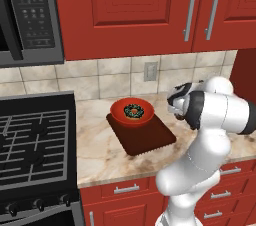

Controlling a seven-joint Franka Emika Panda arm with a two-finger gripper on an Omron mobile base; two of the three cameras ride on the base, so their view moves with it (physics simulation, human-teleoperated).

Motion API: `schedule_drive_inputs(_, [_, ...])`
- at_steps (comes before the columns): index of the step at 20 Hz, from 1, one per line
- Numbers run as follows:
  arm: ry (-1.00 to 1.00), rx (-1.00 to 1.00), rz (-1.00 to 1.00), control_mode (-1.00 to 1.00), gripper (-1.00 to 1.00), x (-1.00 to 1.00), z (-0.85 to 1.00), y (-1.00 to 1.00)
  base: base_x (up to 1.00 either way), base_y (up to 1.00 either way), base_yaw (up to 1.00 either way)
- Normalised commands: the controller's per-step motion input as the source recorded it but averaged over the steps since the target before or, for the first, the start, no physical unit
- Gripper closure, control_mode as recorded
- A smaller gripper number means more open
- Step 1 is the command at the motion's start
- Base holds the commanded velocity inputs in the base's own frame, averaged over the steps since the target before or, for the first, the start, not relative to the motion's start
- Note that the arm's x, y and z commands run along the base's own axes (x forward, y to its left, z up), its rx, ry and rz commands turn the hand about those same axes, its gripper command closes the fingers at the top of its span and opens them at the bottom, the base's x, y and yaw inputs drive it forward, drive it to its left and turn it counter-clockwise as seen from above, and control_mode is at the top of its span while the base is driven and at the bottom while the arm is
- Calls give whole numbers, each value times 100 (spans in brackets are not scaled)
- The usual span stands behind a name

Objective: Place the bowl with donut and the cupcake onto the tray.

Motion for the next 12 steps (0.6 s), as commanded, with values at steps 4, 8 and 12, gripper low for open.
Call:
schedule_drive_inputs(4, [0, 0, 0, -100, 100, -41, 38, 1, 0, 0, 0])
schedule_drive_inputs(8, [0, 0, 2, -100, 100, -14, 31, 15, 0, 0, 0])
schedule_drive_inputs(12, [0, 0, 6, -100, 100, -6, 19, 20, 0, 0, 0])
